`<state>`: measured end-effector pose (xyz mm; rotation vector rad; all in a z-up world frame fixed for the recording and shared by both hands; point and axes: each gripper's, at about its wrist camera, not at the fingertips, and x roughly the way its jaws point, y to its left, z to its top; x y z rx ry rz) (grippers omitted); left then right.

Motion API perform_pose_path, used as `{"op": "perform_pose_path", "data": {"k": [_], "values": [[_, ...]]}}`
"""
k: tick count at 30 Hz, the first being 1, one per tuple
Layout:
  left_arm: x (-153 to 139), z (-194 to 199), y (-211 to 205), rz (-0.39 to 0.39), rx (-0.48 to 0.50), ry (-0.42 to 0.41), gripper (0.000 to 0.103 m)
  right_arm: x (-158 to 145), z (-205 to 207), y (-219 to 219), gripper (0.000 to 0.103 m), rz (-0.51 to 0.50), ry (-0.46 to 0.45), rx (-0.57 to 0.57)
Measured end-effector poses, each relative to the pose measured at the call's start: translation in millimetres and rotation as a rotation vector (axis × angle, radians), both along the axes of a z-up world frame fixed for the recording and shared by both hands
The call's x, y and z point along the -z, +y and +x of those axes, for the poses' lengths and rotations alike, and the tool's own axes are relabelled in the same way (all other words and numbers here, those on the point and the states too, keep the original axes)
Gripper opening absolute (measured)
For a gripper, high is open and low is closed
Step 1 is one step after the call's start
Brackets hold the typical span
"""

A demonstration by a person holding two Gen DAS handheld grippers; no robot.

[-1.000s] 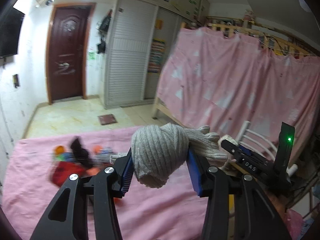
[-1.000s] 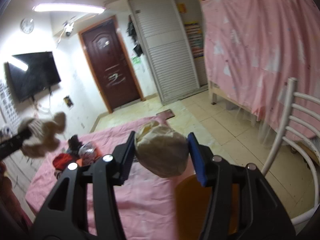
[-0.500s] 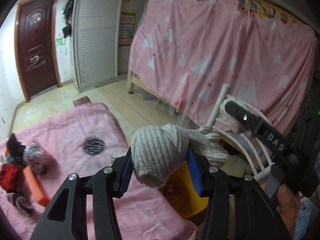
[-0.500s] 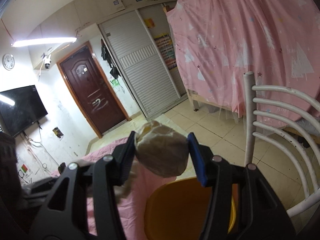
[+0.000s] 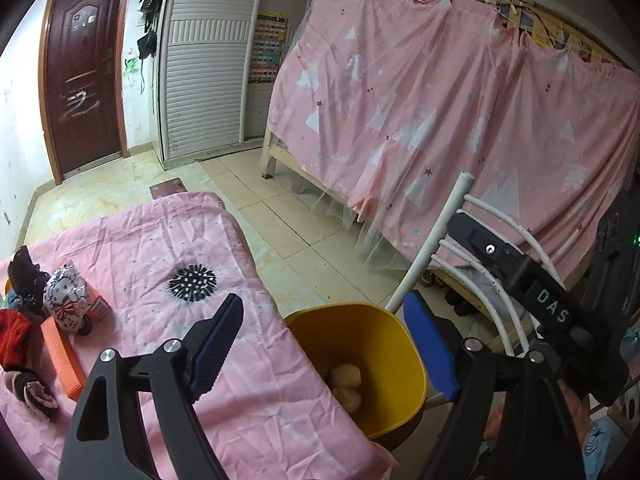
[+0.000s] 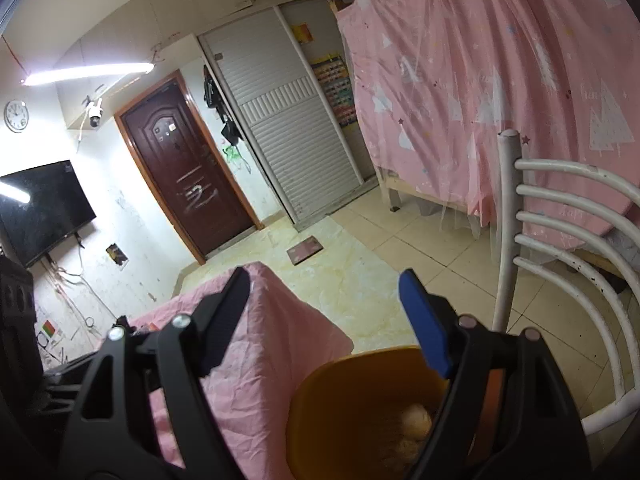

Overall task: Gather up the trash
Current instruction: 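Carry the glove and ball to the yellow bin and open both tools over it, then move both tools back over the remaining items on the bed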

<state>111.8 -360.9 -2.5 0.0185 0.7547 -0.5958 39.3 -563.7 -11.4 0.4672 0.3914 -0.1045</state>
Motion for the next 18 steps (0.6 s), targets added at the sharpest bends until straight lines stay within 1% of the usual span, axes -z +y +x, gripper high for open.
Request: {"op": "perform_pose_path", "data": {"k": [5, 14, 16, 18], "values": [[-3, 0, 11, -0.014, -0.009, 0.003, 0.075, -1, 6, 7, 0.074, -0.016, 0.008, -0.018], [-11, -2, 41, -0.041, -0.059, -0.002, 0.076, -2, 14, 19, 0.074, -0.036, 0.019, -0.043], [-14, -2, 50, -0.05, -0.07, -0.002, 0.076, -3, 16, 25, 0.083, -0.044, 0.017, -0.05], [-17, -2, 60, -0.055, -0.093, -0.015, 0.076, -4, 18, 32, 0.083, -0.055, 0.016, -0.065]]}}
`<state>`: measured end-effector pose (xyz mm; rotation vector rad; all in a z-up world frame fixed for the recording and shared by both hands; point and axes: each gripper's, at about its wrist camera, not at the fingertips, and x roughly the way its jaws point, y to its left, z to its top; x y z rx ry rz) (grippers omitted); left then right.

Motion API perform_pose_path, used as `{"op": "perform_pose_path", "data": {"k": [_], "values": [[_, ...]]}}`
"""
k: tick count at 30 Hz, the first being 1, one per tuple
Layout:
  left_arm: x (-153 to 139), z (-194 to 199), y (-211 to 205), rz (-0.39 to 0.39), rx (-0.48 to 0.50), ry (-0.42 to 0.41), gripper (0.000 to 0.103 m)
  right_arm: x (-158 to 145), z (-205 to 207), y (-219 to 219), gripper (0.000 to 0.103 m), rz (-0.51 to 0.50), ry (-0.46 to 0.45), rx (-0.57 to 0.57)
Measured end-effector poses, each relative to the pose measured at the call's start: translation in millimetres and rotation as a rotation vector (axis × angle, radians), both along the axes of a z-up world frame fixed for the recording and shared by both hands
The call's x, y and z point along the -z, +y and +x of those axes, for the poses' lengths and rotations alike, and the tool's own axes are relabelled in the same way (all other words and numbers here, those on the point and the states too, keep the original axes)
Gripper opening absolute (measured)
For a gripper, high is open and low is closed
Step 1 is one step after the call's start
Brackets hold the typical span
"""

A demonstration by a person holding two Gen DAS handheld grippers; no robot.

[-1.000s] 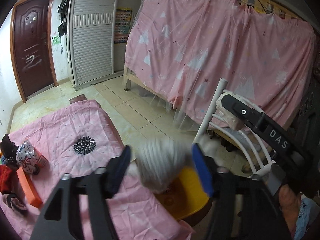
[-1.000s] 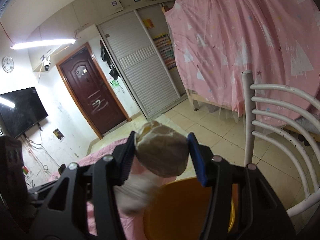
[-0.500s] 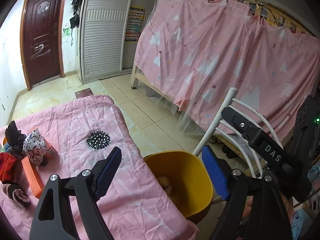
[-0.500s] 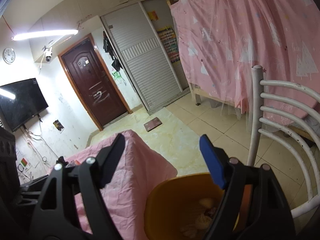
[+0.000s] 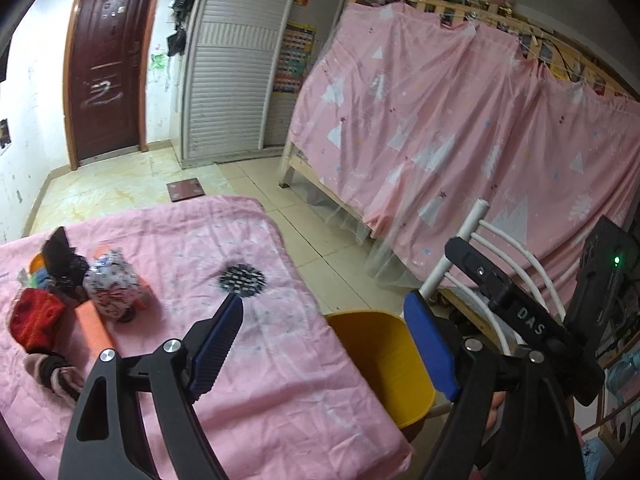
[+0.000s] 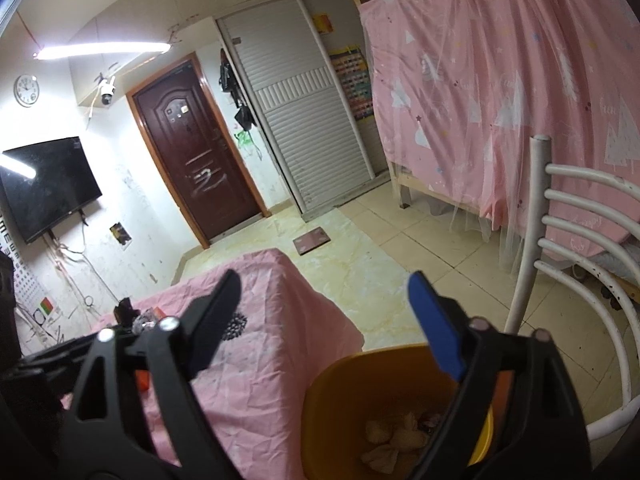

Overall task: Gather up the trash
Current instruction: 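Move both tools back over the remaining items on the bed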

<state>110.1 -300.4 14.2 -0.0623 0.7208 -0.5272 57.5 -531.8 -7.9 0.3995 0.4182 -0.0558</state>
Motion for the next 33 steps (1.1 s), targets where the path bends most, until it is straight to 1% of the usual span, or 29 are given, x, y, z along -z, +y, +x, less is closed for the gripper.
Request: {"op": "perform_pose_path", "data": {"k": [10, 17, 21, 27, 33], "values": [[-8, 6, 41, 0.01, -0.07, -0.019, 0.078, 0, 17, 35, 0.083, -0.068, 0.032, -0.058], [-15, 12, 78, 0.01, -0.136, -0.038, 0.083, 4, 26, 62, 0.083, -0.104, 0.053, -0.104], [-18, 17, 104, 0.011, -0.182, -0.041, 0.084, 5, 30, 78, 0.084, -0.113, 0.058, -0.142], [-20, 24, 142, 0.004, -0.236, -0.041, 0.086, 8, 34, 97, 0.085, -0.134, 0.07, -0.167], [-19, 30, 169, 0.014, -0.275, -0.04, 0.087, 9, 41, 110, 0.085, -0.141, 0.087, -0.189]]}}
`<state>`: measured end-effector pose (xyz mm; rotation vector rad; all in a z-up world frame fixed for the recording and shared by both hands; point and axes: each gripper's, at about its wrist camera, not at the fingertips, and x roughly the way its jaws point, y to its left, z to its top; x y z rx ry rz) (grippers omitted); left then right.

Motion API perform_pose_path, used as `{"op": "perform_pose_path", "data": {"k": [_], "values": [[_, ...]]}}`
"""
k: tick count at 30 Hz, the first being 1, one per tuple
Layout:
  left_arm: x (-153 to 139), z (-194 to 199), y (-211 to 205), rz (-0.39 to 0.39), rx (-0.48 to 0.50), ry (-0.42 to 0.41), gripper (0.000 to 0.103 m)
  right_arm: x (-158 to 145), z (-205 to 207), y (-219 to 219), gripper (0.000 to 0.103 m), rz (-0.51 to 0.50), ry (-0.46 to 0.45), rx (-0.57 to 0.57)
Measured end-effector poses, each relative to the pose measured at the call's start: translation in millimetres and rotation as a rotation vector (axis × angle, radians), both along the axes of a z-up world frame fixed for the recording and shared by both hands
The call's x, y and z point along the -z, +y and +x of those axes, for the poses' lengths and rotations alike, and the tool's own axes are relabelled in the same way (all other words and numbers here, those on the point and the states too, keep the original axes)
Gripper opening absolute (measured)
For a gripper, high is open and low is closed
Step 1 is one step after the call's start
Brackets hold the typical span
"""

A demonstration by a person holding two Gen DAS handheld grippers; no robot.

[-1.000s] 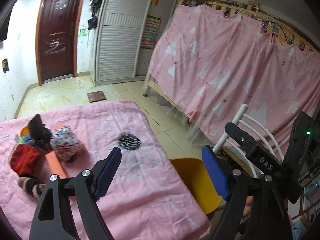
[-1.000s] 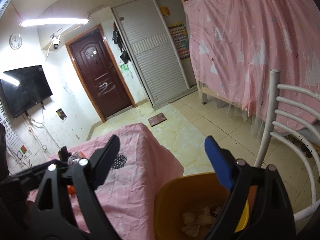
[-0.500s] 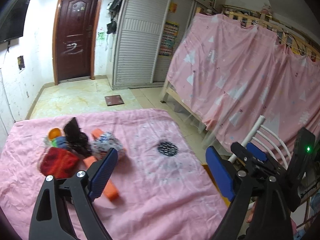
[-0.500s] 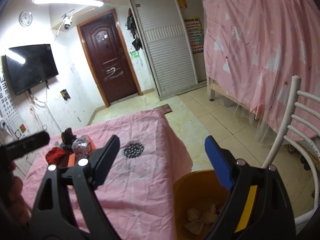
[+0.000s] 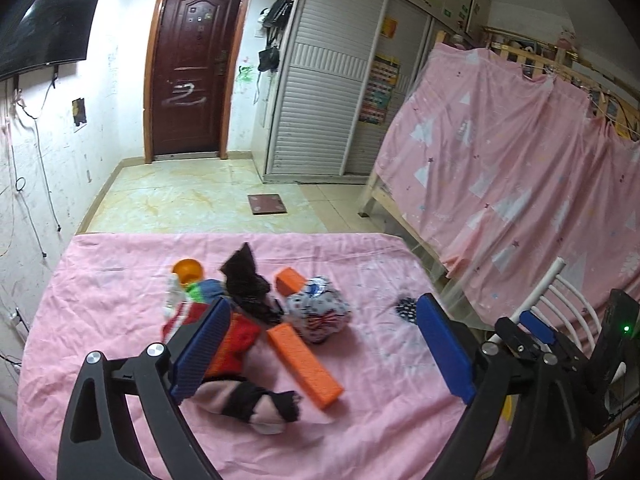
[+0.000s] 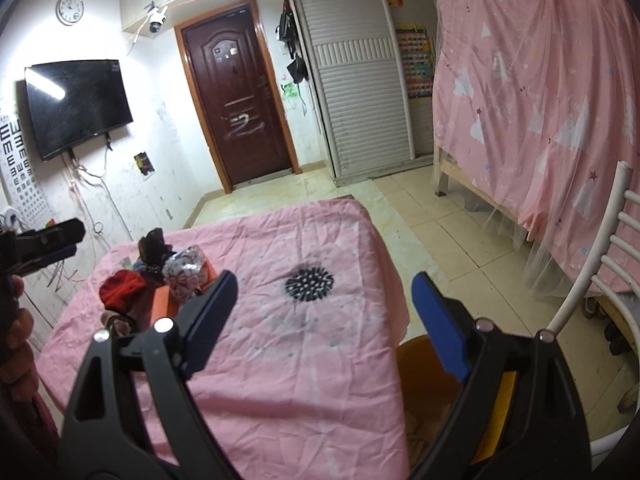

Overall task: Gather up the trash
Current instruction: 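Move both tools back over the remaining items on the bed, then grasp the red striped knit hat with the left tool while the right tool grasps the Hello Kitty ball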

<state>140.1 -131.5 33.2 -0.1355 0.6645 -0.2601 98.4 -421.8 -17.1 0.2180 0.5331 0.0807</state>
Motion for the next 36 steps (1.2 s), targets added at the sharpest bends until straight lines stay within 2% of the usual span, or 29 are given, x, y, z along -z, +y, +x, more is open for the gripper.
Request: {"op": "perform_pose_path", "data": {"k": [11, 20, 27, 29, 36], "values": [[11, 8, 35, 0.037, -0.067, 0.011, 0.091, 0, 20, 35, 0.085, -0.016, 0.02, -0.075], [44, 23, 62, 0.083, -0.107, 0.078, 0.092, 5, 41, 72, 0.085, -0.056, 0.049, -0.149], [67, 32, 59, 0.112, -0.044, 0.121, 0.092, 10, 56, 95, 0.086, -0.083, 0.074, -0.186], [72, 35, 59, 0.111, -0.034, 0.13, 0.091, 12, 60, 102, 0.089, -0.09, 0.077, -0.194], [85, 42, 59, 0.078, -0.003, 0.155, 0.09, 16, 71, 119, 0.089, -0.111, 0.092, -0.228]]}}
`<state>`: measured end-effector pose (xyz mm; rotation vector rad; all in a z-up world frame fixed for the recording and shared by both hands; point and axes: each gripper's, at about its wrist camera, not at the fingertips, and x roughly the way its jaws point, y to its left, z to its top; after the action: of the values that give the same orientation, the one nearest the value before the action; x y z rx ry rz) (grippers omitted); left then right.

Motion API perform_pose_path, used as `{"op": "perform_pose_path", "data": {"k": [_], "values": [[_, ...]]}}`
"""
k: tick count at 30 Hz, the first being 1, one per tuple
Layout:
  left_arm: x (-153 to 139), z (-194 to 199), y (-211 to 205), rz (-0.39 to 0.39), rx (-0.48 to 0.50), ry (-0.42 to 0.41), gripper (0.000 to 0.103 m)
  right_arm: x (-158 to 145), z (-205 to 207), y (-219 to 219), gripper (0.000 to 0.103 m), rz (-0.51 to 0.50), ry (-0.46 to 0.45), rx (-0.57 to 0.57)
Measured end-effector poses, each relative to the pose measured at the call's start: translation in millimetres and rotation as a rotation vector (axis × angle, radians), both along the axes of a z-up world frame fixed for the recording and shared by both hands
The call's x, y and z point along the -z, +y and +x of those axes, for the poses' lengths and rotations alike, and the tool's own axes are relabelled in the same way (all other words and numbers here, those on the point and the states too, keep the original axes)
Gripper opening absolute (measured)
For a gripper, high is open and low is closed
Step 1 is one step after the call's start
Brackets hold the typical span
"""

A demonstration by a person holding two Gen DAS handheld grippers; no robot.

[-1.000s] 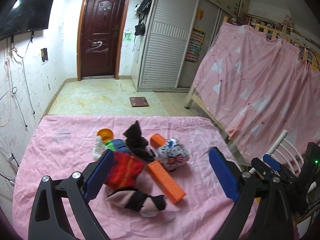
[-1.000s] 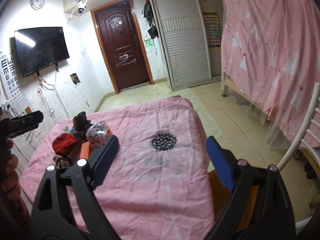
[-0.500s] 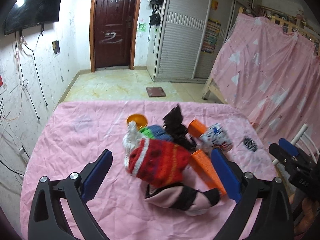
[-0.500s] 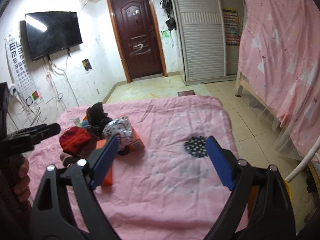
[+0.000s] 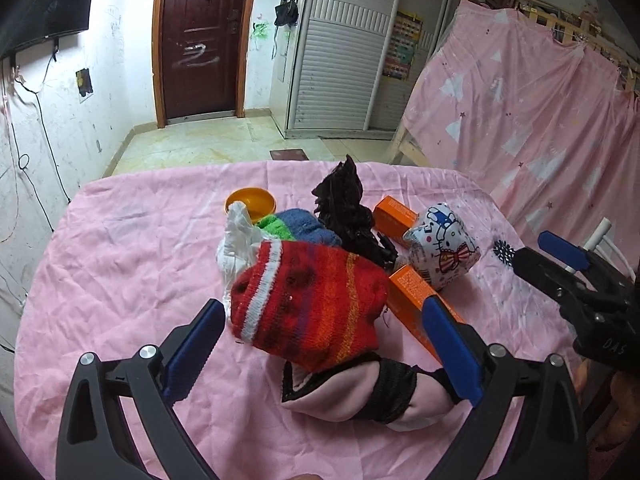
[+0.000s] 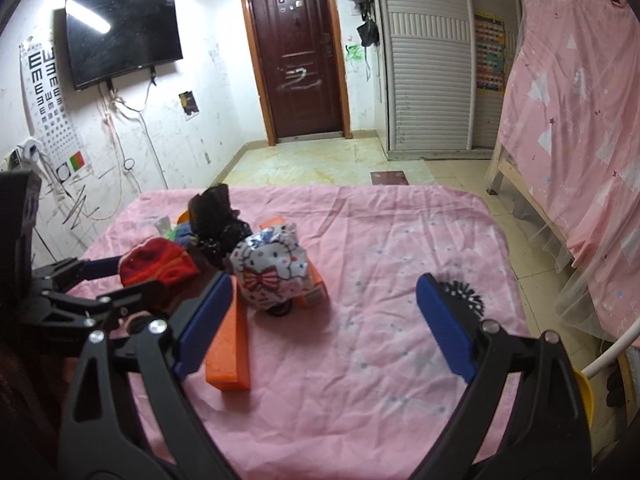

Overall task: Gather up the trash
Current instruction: 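Grasp the red striped knit hat with the left tool while the right tool grasps the Hello Kitty ball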

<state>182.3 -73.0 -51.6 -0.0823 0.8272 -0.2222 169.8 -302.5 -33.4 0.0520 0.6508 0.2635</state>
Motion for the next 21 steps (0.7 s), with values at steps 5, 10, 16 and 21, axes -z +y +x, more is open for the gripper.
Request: {"op": "perform_pose_path", "data": {"k": [5, 10, 16, 21], "values": [[10, 3, -1, 0.016, 0.015, 0.019, 0.053, 4, 8, 9, 0.089, -0.005, 0.014, -0.016], [9, -4, 1, 0.011, 0.011, 0.002, 0.023, 8, 10, 20, 0.089, -0.018, 0.024, -0.033], [-11, -24, 18, -0.061, -0.002, -0.092, 0.02, 6, 12, 33, 0.089, -0.032, 0.02, -0.053], [-31, -43, 35, -0.094, -0.027, -0.163, 0.02, 6, 19, 45, 0.089, -0.062, 0.023, -0.067]]}}
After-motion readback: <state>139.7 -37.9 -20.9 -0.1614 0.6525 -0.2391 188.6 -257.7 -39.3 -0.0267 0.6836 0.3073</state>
